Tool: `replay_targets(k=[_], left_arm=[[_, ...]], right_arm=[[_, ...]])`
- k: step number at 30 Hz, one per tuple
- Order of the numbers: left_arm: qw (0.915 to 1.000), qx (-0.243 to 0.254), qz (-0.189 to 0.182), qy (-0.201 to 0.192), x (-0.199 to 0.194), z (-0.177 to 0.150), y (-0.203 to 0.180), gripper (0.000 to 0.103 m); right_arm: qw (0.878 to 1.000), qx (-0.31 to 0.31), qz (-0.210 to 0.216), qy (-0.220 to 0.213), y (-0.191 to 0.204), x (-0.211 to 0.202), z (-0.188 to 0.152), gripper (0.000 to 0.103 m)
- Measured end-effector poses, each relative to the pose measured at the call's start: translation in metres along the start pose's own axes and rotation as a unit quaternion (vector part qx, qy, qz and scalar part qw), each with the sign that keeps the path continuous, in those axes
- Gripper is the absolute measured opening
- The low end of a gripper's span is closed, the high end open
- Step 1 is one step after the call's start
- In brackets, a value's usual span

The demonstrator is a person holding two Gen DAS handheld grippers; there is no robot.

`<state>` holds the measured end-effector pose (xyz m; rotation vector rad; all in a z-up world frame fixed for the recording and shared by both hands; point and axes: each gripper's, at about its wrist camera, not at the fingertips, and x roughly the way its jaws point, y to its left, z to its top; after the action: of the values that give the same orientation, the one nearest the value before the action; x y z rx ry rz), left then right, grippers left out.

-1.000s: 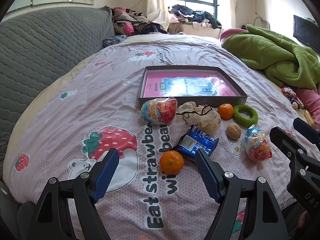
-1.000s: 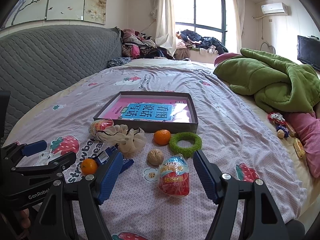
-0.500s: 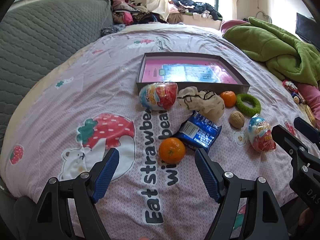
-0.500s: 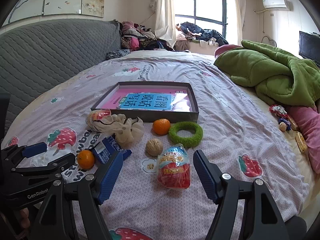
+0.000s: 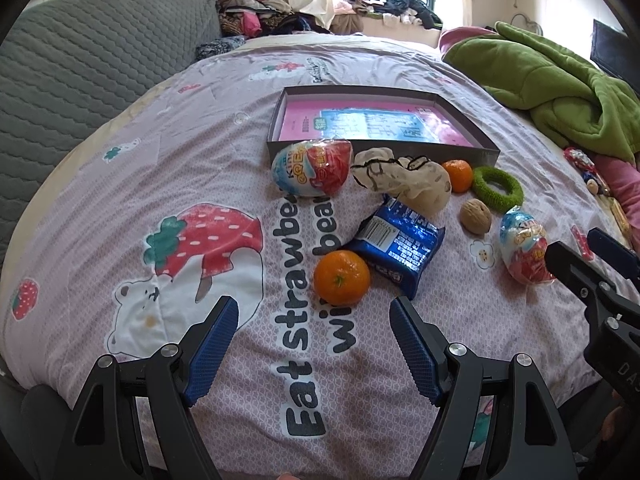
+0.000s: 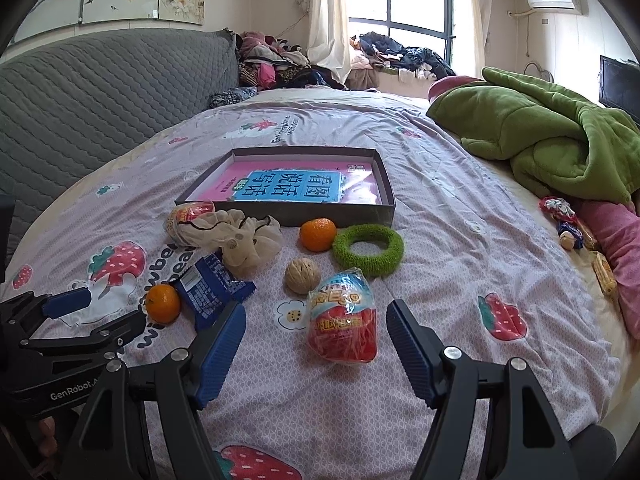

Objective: Organize objects
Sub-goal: 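Move the right tool toward the red-and-white egg while the left tool approaches the mandarin orange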

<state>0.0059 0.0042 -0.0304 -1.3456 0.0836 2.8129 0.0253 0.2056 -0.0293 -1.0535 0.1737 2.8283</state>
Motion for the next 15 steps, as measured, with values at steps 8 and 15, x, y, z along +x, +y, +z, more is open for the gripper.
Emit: replay_targets(k=[8, 15], left_arm=[[0.9998, -0.003, -0.008, 0.020, 0.007, -0.005, 0.002, 0.079], [0.9988, -0.006, -0.021, 0.045, 0.016, -0.010, 0.003, 0.079]], right_arm=[[1.000, 0.003, -0.001, 0.023, -0.004, 0.008, -0.010, 0.072], [0.999, 0.004, 0.001, 0.040, -0.006, 0.015, -0.017, 0.072]])
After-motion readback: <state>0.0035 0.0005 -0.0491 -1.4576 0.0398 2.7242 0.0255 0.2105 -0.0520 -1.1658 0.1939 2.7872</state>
